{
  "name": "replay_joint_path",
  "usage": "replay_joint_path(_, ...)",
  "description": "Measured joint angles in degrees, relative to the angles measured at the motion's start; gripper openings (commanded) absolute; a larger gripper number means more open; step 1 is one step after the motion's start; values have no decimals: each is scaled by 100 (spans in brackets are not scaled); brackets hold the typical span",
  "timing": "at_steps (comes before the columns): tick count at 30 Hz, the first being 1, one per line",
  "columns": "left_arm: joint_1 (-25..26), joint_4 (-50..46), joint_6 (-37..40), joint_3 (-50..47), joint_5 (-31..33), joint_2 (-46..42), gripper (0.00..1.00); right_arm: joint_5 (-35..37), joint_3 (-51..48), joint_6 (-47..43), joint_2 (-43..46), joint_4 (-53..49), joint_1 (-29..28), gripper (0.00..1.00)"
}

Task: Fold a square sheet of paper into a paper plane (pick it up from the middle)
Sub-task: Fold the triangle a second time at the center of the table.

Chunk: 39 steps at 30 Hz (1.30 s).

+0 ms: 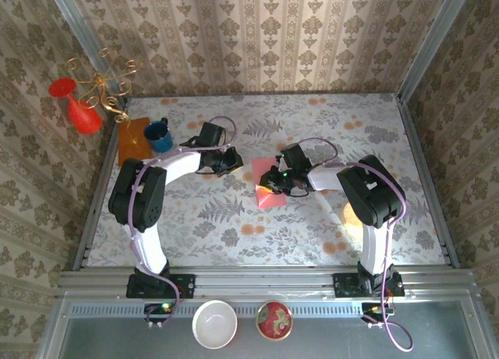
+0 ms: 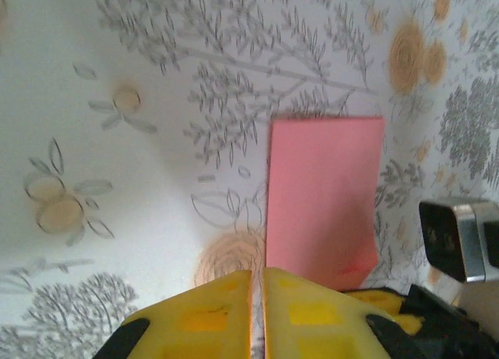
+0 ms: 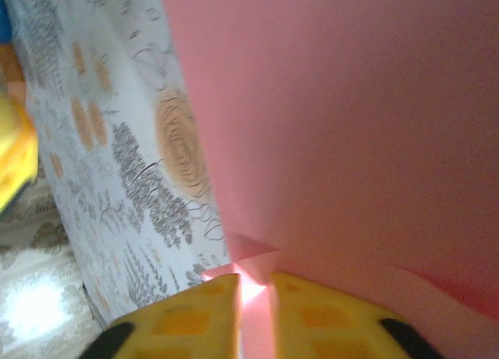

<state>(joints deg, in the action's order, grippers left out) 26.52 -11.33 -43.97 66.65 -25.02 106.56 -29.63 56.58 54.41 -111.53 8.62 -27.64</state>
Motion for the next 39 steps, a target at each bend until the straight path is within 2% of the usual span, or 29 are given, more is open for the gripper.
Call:
replay_joint_path(3,258,0,0,-109,-7,-55,5,59,-4,-22,-2,-63,0,5)
replay_joint_path(7,553,-2,0,-160,-57,-57,0,72,-4,-37,-2,-66,0,1)
replay_joint_path(10,684,2,0,-173,-101,-55,0,72,-4,-37,-2,-68,0,0)
replay_joint_path(39,833,-264,9,17,-199,511,0,55,-4,-15,-2,-63,17,0)
